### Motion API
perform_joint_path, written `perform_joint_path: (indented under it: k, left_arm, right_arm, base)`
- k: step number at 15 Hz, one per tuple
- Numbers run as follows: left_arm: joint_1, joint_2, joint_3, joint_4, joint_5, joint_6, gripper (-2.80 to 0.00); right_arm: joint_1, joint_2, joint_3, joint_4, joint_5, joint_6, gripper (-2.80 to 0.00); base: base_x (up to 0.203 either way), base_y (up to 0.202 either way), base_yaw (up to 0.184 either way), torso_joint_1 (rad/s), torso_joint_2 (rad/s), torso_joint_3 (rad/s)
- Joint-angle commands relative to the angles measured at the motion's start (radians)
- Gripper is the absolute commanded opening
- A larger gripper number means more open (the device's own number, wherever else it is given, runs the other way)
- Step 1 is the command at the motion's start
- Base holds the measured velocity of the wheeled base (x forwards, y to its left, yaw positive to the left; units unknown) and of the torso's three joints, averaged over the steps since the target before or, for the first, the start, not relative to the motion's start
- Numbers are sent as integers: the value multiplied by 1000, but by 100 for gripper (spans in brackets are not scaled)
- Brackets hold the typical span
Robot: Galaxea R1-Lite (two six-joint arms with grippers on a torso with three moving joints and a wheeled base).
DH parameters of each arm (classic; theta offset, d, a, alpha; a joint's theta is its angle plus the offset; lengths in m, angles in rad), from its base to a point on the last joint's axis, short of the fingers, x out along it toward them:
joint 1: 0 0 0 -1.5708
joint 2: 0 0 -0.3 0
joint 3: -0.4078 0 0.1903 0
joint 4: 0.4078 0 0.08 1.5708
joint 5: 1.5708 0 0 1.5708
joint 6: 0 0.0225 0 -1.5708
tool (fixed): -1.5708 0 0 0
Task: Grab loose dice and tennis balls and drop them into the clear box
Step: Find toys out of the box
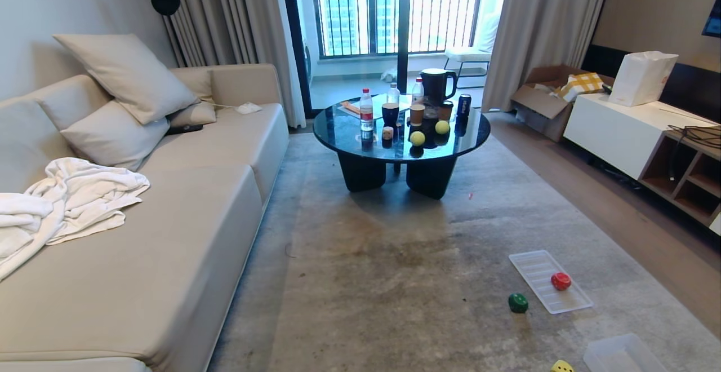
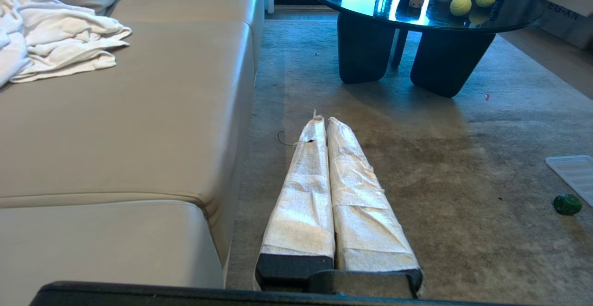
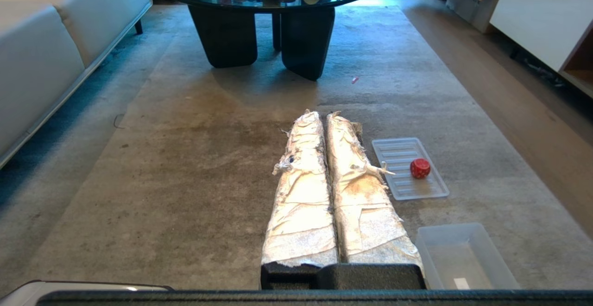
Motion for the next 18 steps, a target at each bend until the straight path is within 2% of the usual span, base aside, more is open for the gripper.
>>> perform_joint_path:
  k: [1, 18]
  left_arm:
    - [0, 0, 0, 0, -1, 2, -280]
    - [0, 0, 0, -2, -4, 15, -280]
  right_arm:
    - [0, 1, 2, 0, 1, 0, -280]
    - [0, 1, 2, 0, 1, -1, -280]
  base:
    - [0, 0, 0, 0, 0, 0]
    - [0, 0, 0, 0, 0, 0]
